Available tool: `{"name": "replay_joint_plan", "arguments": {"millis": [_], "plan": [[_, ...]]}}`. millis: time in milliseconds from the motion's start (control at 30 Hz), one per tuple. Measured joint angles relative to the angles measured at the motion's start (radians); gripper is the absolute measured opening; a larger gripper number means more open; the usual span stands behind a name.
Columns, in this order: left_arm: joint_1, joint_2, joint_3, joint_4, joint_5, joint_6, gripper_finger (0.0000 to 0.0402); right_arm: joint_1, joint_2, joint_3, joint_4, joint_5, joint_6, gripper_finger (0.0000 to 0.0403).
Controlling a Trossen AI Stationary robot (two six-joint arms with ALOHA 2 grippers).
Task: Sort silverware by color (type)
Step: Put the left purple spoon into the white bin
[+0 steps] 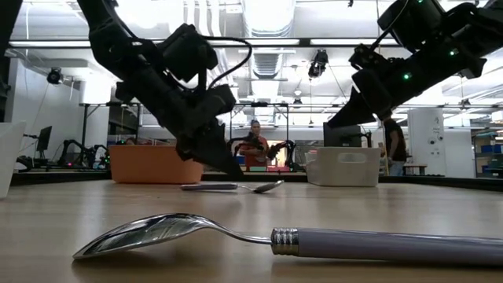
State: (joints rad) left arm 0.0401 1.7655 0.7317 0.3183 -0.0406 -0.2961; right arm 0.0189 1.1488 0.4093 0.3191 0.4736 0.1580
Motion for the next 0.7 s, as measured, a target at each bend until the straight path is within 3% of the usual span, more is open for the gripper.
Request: {"name": "replay_joint_plan", "arguments": {"millis": [167, 267, 367, 700], "plan": [[0.004, -0.016, 0.007, 0.001, -0.003, 0.088, 0.0001, -0.022, 0.0, 0.031, -0.008, -0.019, 0.119, 0.0067], [0.016, -0.021, 0.007, 0.001, -0.007, 0.144, 0.0, -0.05, 0.0, 0.055, -0.015, -0.098, 0.179, 0.0061], [0.029, -0.022, 0.007, 0.004, -0.012, 0.222, 0.0, -0.06, 0.0, 0.076, -0.014, -0.172, 0.189, 0.0052], [0.056, -0.022, 0.007, -0.071, -0.012, 0.383, 0.0, -0.061, 0.072, 0.154, -0.002, -0.22, 0.19, 0.0019]]}}
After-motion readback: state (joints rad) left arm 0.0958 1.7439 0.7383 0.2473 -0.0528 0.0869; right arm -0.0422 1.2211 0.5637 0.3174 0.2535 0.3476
